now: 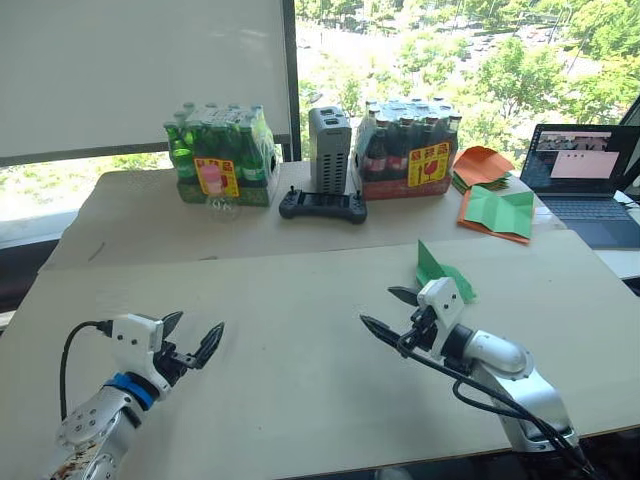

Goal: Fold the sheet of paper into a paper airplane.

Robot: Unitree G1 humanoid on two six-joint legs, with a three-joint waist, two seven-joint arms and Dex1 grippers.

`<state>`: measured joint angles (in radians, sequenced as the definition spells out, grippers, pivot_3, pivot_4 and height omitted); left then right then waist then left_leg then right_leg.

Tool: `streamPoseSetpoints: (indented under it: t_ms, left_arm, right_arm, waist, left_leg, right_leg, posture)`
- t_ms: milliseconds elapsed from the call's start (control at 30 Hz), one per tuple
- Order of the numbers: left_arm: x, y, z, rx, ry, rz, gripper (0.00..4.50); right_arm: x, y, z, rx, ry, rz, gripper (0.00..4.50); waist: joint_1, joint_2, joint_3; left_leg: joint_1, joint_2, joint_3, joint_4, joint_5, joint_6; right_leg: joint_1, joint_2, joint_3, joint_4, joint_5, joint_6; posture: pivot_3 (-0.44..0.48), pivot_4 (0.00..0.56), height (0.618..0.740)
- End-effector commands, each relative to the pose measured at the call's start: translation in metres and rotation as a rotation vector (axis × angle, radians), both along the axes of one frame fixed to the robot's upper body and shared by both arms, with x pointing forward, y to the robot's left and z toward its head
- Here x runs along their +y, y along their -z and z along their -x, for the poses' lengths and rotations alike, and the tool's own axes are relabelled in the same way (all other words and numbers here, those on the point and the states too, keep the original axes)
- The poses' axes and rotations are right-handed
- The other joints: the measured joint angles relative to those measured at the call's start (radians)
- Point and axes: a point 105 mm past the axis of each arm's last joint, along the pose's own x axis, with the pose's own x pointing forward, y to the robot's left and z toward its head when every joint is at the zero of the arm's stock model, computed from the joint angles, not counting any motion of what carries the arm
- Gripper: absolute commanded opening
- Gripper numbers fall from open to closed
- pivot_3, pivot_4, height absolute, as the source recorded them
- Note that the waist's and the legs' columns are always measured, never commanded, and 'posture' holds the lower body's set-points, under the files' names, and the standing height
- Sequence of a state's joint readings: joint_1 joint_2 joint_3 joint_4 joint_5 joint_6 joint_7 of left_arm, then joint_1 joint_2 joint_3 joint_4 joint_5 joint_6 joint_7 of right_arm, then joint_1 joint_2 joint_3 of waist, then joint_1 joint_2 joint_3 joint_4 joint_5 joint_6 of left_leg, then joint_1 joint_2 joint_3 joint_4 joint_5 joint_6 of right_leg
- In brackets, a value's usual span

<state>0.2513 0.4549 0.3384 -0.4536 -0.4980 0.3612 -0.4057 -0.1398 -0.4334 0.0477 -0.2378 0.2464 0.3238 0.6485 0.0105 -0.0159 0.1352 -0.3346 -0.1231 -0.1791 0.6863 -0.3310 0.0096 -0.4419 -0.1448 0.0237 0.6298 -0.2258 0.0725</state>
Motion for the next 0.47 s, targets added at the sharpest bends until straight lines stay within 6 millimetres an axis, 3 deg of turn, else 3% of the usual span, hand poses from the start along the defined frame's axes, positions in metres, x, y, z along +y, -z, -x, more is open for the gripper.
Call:
streamPoseSetpoints:
  t_ms: [33, 467]
  left_arm:
    - [0.0004, -0.0145, -0.0008, -0.072, -0.004, -0.016, 4.50]
    - [-0.0096, -0.0201, -0.0059, -0.080, 0.055, -0.027, 4.50]
  right_arm:
    - [0.0046, -0.0150, -0.0004, -0.081, -0.016, -0.022, 4.48]
    - [0.0031, -0.0129, -0.0014, -0.085, 0.006, -0.012, 4.48]
  waist:
    - [0.000, 0.000, 0.000]
    - [0.000, 0.000, 0.000]
  left_leg:
    - [0.000, 0.000, 0.000, 0.000, 0.000, 0.000]
    - [0.000, 0.000, 0.000, 0.000, 0.000, 0.000]
  right_leg:
    - [0.000, 0.000, 0.000, 0.000, 0.000, 0.000]
    - [0.000, 0.000, 0.000, 0.000, 0.000, 0.000]
  posture:
    - [0.000, 0.150, 0.716]
    - [0.000, 0.150, 0.716]
